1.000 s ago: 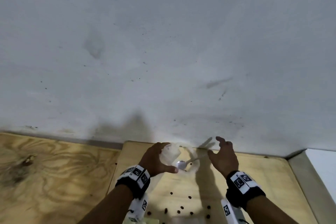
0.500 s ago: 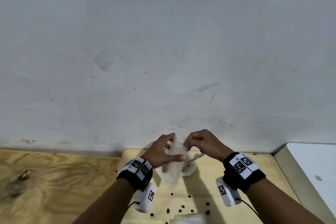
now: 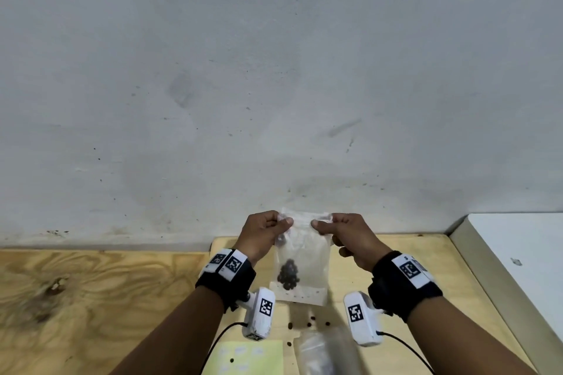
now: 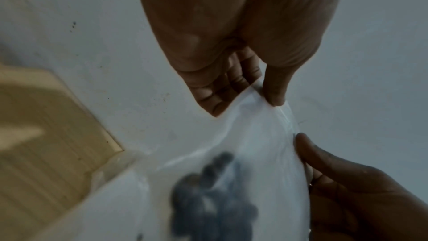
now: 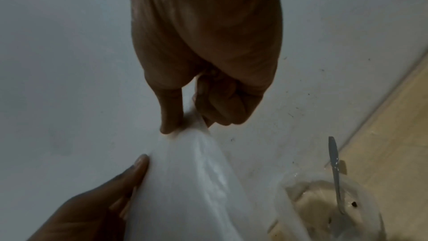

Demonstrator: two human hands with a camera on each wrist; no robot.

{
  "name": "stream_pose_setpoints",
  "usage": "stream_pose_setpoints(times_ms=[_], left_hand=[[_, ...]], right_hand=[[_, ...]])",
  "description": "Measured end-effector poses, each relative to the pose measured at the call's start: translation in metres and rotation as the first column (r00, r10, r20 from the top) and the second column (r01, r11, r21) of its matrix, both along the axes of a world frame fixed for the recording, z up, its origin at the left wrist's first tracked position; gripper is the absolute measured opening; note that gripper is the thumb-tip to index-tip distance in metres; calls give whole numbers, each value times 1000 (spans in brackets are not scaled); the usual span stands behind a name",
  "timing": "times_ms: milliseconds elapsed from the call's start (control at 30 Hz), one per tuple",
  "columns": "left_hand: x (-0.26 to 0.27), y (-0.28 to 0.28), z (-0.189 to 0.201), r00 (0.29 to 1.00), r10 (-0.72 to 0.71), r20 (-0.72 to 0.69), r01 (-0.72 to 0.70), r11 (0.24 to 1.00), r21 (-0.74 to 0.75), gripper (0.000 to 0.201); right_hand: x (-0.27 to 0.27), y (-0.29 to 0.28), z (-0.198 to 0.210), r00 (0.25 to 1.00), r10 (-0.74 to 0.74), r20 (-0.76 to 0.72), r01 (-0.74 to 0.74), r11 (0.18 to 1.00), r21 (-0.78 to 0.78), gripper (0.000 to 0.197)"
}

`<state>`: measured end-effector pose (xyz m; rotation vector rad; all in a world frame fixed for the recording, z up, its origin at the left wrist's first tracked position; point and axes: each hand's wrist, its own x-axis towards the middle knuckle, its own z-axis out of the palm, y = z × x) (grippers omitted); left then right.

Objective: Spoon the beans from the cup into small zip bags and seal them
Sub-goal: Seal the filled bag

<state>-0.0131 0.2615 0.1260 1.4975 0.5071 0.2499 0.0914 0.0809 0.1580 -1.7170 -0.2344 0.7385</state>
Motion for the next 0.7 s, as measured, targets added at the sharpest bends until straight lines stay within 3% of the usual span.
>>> stream_pose_setpoints(times_ms=[167, 300, 400, 567, 633, 700], left_hand=[[-11, -15, 8, 999, 6, 42, -6, 1000, 14, 22], [-22, -29, 19, 999, 39, 36, -35, 995, -93, 18], [-33, -43, 18, 998, 48, 50, -44, 996, -79, 20], [-47, -79, 11, 979, 204, 18, -203, 977, -71, 21], [-56, -93, 10, 957, 291, -15, -289, 940, -181, 20], [-70, -102, 5, 935, 351, -58, -355, 906, -229, 19]], right_hand=[[-12, -12, 14, 998, 46, -47, -47, 999, -25, 25], [-14, -34, 16, 999, -16, -47, 17, 1000, 21, 24], [-20, -51, 14, 998, -29, -52, 31, 999, 37, 24], [-46, -71, 8, 994, -77, 71, 68, 991, 117, 21], [-60, -82, -1, 987, 5, 159, -23, 994, 111, 27], [-78, -92, -14, 955, 190, 225, -194, 981, -8, 19]])
